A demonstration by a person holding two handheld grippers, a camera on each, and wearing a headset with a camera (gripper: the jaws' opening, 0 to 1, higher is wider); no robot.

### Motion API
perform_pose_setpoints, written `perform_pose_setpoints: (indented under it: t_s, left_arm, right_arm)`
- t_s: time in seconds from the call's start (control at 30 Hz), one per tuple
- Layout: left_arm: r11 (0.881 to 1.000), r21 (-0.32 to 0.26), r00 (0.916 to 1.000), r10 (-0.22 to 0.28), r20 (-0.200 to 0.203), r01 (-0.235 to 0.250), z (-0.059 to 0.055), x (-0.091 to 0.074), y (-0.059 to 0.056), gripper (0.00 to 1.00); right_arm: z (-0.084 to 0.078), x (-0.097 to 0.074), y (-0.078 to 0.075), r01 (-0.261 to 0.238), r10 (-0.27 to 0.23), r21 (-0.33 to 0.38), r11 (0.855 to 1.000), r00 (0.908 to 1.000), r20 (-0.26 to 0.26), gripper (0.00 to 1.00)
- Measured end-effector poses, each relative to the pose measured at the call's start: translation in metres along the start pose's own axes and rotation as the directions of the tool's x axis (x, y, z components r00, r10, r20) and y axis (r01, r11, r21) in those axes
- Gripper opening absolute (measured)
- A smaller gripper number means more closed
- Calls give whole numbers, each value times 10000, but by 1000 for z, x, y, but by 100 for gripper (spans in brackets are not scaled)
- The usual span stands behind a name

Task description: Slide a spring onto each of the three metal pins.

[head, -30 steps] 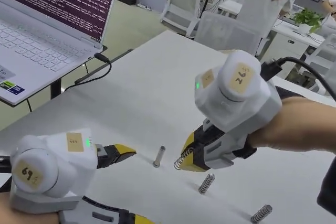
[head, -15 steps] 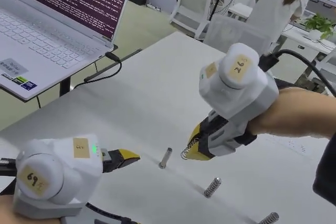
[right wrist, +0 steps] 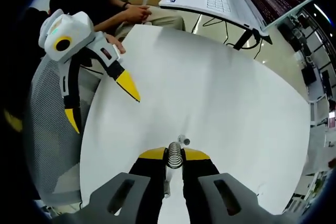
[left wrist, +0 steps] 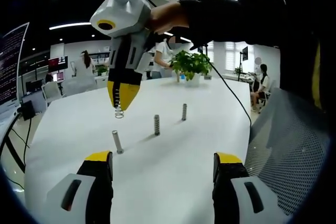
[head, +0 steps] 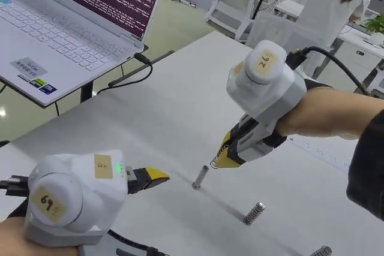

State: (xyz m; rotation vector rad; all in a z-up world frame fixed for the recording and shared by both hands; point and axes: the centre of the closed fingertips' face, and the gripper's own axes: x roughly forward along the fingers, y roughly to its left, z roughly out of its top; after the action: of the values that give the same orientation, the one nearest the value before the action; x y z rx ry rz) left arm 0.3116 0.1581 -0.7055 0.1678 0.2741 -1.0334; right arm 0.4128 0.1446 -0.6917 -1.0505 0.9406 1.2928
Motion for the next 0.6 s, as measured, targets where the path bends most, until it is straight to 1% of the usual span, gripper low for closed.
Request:
perform_pose_setpoints:
  t_s: [0.07,0.2,0.23,0.37,0.6]
  left_arm:
    - [10000,-16,10000,6,15,-6,0,0,0,75]
    - [10000,-44,10000,1,16,-1,-1,0,0,74]
    - [10000,-67,10000,-3,36,4,-1,0,0,74]
    - [9999,-100,10000,-4,14,4,-3,1,1,74]
    - [9998,-187,10000,51,15,-50,-5,0,3,73]
  right_arm:
    - [-1,4,-4,63,-63,-18,10000,9999,-90,8]
    - [-1,10,-7,-32,33,71,10000,10000,-86,8]
    - [-2,14,-10,-46,47,76,10000,9999,-150,8]
    - [-5,22,-13,-106,110,158,9998,9996,-257,8]
    - [-4,31,-17,-144,151,197,9997,9994,-326,8]
